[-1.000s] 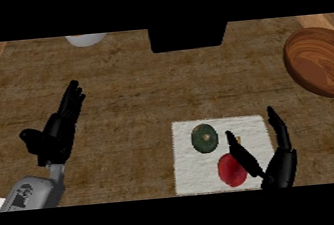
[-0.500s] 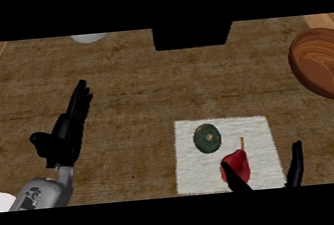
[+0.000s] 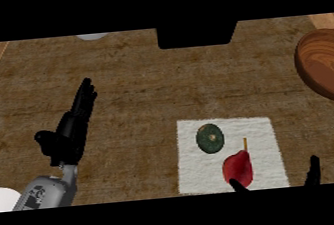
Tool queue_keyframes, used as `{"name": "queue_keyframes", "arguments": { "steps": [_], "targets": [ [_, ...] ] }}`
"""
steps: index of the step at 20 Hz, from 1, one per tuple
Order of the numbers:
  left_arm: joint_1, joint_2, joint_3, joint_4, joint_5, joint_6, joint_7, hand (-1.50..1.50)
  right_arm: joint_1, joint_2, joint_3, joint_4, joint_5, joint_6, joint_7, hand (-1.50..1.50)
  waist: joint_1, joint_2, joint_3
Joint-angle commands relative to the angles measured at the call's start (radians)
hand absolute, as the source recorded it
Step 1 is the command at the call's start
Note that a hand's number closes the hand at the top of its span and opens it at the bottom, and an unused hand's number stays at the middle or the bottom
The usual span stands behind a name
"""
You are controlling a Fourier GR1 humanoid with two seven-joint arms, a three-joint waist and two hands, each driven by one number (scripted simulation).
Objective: Pick the pear from the placemat and place it in the bowl
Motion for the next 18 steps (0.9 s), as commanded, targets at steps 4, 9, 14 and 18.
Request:
{"name": "queue_keyframes", "arguments": {
  "steps": [4,9,14,18],
  "targets": [
    [-0.013,-0.003,0.015,0.016,0.011,-0.028,0.012,0.00,-0.052,0.001,-0.001,-0.090,0.175,0.308,0.410,-1.50,0.007,-0.001,0.003],
    [-0.016,0.004,0.043,-0.006,-0.014,-0.037,0.050,0.00,-0.170,0.001,0.092,-0.162,0.353,0.381,0.684,-1.50,0.000,-0.009,0.006],
    [0.037,-0.033,0.042,-0.030,-0.048,-0.048,0.018,0.00,-0.196,0.001,0.144,-0.128,0.349,0.345,0.681,-1.50,-0.001,-0.010,0.007],
    [-0.011,-0.065,0.027,-0.028,-0.086,-0.025,0.077,0.00,-0.149,0.001,0.168,-0.114,0.307,0.232,0.576,-1.50,-0.004,-0.011,0.007]
  ]
}}
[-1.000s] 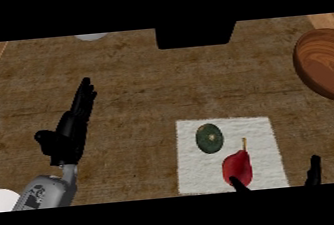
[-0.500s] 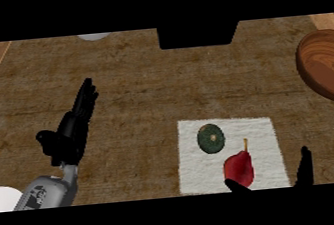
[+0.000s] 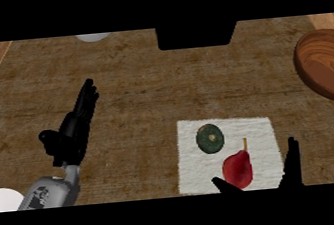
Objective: Pick the pear from the placemat and place it in the bowl
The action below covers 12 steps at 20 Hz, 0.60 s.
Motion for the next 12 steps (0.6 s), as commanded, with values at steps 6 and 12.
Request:
{"name": "queue_keyframes", "arguments": {
  "steps": [6,12],
  "targets": [
    [0.078,-0.003,0.020,-0.058,-0.032,-0.035,-0.015,0.00,-0.045,0.001,0.089,0.014,0.027,-0.150,0.114,-1.50,0.004,-0.001,0.000],
    [0.025,0.007,0.080,-0.029,-0.002,-0.084,0.008,0.00,-0.033,0.001,0.090,0.071,-0.036,-0.233,0.080,-1.50,0.001,0.000,0.001]
  ]
}}
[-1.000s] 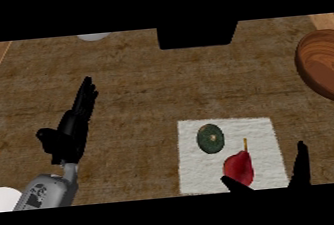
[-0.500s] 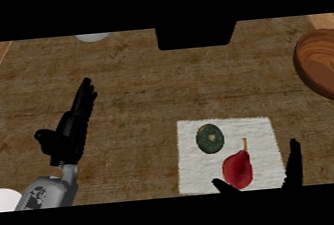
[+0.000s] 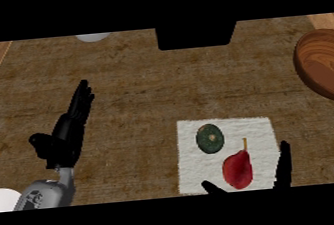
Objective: Pick the pear from the placemat and place it in the bowl
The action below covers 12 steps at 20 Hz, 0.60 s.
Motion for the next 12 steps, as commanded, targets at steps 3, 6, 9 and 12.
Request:
{"name": "queue_keyframes", "arguments": {
  "steps": [3,6,9,12],
  "targets": [
    [-0.040,-0.037,-0.003,0.026,-0.043,0.012,0.012,0.00,-0.117,0.002,-0.059,0.129,-0.102,-0.146,0.070,-1.50,0.002,0.002,0.001],
    [-0.030,-0.023,0.033,-0.009,-0.025,-0.001,0.050,0.00,-0.105,0.002,-0.057,0.163,-0.159,-0.191,0.033,-1.50,0.003,0.001,0.001],
    [-0.011,-0.036,0.032,-0.012,-0.025,-0.022,0.036,0.00,-0.035,-0.015,-0.055,0.221,-0.233,-0.274,-0.083,-1.50,0.001,0.000,0.001],
    [-0.026,-0.052,0.053,0.040,-0.039,-0.034,0.002,0.00,-0.100,0.002,-0.026,0.270,-0.211,-0.318,-0.052,-1.50,0.001,0.000,0.000]
  ]
}}
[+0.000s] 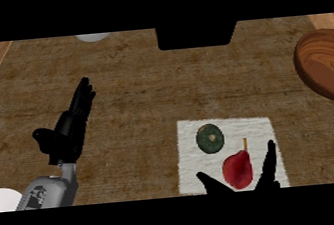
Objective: Pick the pear from the placemat and place it in the bowl
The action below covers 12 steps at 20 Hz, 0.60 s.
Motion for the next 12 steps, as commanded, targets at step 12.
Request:
{"name": "queue_keyframes", "arguments": {
  "steps": [12],
  "targets": [
    [-0.051,-0.096,0.031,0.117,-0.075,-0.021,-0.058,0.00,-0.113,-0.009,-0.144,0.244,-0.101,0.020,0.008,-1.50,-0.002,0.001,0.000]
  ]
}}
